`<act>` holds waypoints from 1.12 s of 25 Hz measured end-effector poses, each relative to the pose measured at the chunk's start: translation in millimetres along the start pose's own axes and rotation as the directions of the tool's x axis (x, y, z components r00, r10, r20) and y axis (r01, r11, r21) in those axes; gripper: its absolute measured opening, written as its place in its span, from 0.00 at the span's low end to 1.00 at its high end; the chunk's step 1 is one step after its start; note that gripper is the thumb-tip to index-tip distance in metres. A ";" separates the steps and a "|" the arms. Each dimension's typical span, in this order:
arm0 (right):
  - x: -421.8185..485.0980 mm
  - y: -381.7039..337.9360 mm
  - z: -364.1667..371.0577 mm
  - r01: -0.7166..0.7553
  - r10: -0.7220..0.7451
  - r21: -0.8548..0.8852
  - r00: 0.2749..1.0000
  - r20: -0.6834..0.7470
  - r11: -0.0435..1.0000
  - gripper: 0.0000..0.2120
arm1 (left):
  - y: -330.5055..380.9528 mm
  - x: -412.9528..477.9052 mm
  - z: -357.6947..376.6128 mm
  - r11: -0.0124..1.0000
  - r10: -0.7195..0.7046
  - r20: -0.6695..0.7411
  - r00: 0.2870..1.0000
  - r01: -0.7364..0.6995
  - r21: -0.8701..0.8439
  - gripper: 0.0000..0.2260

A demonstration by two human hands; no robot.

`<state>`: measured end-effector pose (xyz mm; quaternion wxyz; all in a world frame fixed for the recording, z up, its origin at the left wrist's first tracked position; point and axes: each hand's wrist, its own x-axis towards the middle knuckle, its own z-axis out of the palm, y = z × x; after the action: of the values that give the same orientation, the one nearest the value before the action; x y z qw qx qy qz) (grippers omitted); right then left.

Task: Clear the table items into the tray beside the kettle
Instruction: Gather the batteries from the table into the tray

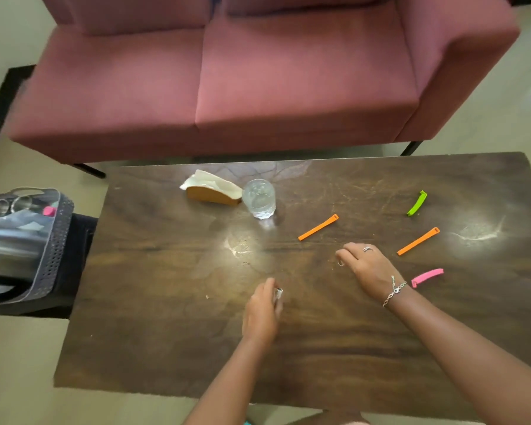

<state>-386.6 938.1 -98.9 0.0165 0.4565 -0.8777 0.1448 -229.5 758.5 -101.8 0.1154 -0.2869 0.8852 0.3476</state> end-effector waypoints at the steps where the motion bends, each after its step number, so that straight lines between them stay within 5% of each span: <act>1: -0.7 -22.5 -1.2 0.003 -0.003 0.006 1.000 -0.012 1.000 0.15 | -11.0 -8.7 -11.6 0.999 -0.001 -0.024 1.000 0.000 -0.038 0.07; 12: 51.3 -308.5 30.2 0.157 -0.148 0.083 0.983 -0.105 0.984 0.18 | -206.2 -123.7 -172.6 0.994 0.005 -0.287 0.958 -0.036 -0.102 0.10; 20: 121.5 -469.6 52.4 0.426 -0.405 0.104 0.897 -0.177 0.899 0.17 | -330.3 -203.3 -269.0 0.984 -0.174 -0.468 0.867 0.135 -0.116 0.08; 28: 194.6 -571.0 109.1 0.531 -0.526 0.142 0.847 -0.072 0.836 0.20 | -429.6 -228.5 -330.5 0.943 -0.331 -0.561 0.759 0.290 -0.164 0.08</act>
<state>-28.4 444.7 -35.5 0.0329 0.6785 -0.7033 0.2098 206.5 375.9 -3.6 -0.1141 -0.5256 0.8056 0.2485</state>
